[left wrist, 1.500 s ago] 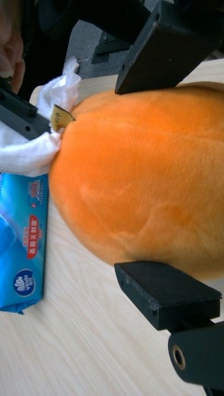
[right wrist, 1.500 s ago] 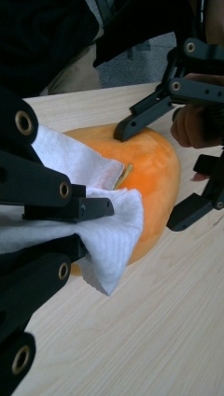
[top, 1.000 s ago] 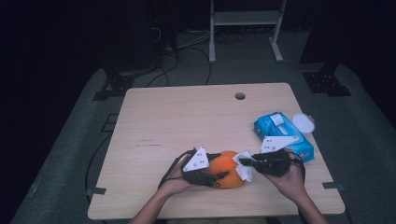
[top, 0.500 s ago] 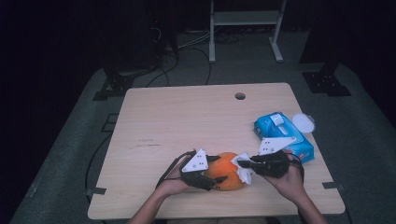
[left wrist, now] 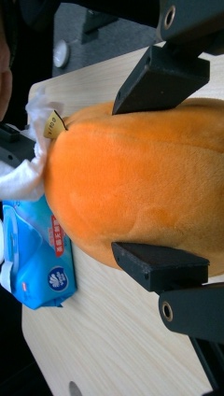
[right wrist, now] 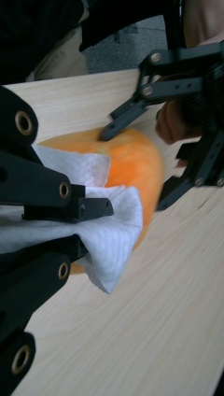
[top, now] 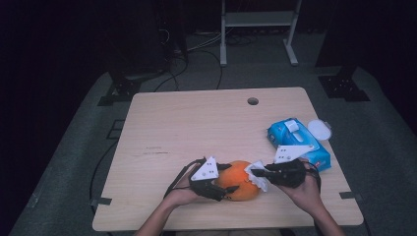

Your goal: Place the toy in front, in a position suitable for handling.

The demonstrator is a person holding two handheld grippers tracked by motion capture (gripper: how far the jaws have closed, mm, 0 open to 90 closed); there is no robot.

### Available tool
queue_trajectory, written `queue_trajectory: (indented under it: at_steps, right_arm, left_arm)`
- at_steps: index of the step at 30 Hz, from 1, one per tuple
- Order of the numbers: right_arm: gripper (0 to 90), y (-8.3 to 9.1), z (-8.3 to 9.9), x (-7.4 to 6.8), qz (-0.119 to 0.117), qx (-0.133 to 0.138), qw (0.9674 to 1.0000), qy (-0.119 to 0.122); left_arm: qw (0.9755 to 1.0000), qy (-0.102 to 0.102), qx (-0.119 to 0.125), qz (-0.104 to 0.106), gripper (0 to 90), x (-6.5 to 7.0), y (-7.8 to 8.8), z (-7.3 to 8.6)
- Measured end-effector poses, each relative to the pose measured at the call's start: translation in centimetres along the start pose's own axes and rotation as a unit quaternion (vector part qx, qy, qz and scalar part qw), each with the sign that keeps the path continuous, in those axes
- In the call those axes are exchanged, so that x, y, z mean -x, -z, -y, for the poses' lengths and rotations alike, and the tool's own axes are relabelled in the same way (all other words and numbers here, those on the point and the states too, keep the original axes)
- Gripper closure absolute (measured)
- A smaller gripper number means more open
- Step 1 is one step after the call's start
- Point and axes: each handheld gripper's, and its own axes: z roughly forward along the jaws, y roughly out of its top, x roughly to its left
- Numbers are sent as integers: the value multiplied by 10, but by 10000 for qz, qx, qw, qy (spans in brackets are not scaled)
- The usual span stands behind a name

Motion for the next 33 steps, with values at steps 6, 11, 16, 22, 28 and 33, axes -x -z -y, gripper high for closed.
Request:
queue_trajectory:
  at_steps: [6,11,16,22,28,33]
  right_arm:
    - [857,1,7,9,62,-51,9999,-142]
    - [857,3,12,14,58,-12,9994,-327]
    - [856,-4,-4,-3,-163,76,9998,-14]
    - [855,-2,3,8,-124,24,9997,-203]
    - [855,0,-2,5,-143,95,9997,-164]
    - [855,-1,-16,-13,-280,162,9993,179]
  left_arm:
    - [9999,169,35,11,298,-5,4,4]
    - [9999,139,-21,-33,295,-3,1,0]
    - [10000,-9,-68,-39,270,3,-1,-3]
    - [9986,519,-131,18,113,-12,4,4]
    - [9989,427,-155,-64,299,-7,2,-1]
    - [9997,101,-163,-165,347,7,1,-16]
